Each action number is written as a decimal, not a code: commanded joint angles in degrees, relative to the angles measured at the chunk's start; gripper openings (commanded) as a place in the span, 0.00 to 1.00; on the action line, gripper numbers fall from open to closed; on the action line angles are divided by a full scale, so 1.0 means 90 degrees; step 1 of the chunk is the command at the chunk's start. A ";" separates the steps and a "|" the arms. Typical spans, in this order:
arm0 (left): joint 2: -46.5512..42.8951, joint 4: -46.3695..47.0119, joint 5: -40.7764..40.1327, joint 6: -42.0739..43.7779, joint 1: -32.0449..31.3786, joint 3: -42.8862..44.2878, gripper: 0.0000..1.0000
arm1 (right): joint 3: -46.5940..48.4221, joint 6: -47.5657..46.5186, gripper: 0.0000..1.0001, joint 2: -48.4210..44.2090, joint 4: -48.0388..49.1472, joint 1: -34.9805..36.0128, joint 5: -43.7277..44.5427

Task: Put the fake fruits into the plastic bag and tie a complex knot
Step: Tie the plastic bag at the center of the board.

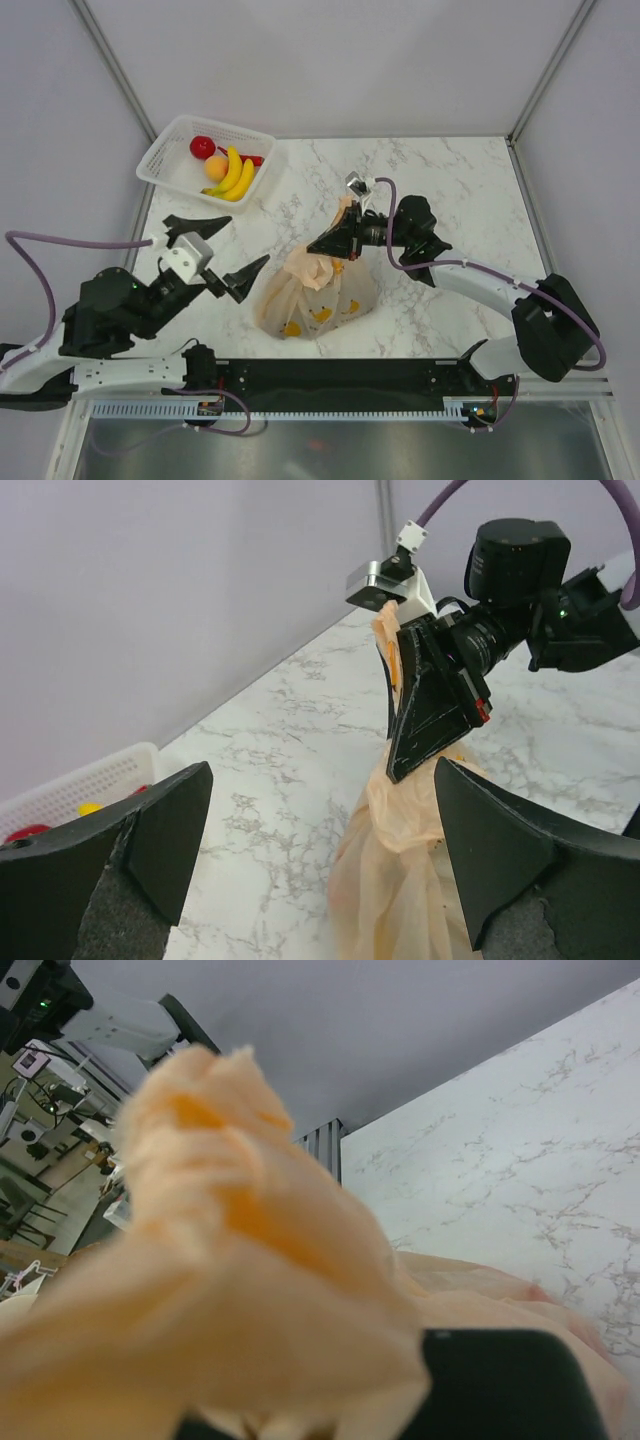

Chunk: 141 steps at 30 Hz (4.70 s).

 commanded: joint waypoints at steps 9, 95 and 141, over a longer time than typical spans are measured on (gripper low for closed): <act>0.0749 -0.1789 0.0779 -0.1171 0.0085 -0.0588 0.96 | -0.0168 0.1749 0.00 0.0139 0.2070 -0.0430 0.0040; 0.2545 0.6638 0.9968 -0.2779 0.3796 -0.2161 0.83 | 0.0173 0.3263 0.00 -0.1502 0.1368 -0.0548 0.0470; 0.2526 0.6697 1.1102 -0.2654 0.3767 -0.2415 0.03 | 0.0066 0.3078 0.00 -0.0935 0.1768 -0.0489 0.0167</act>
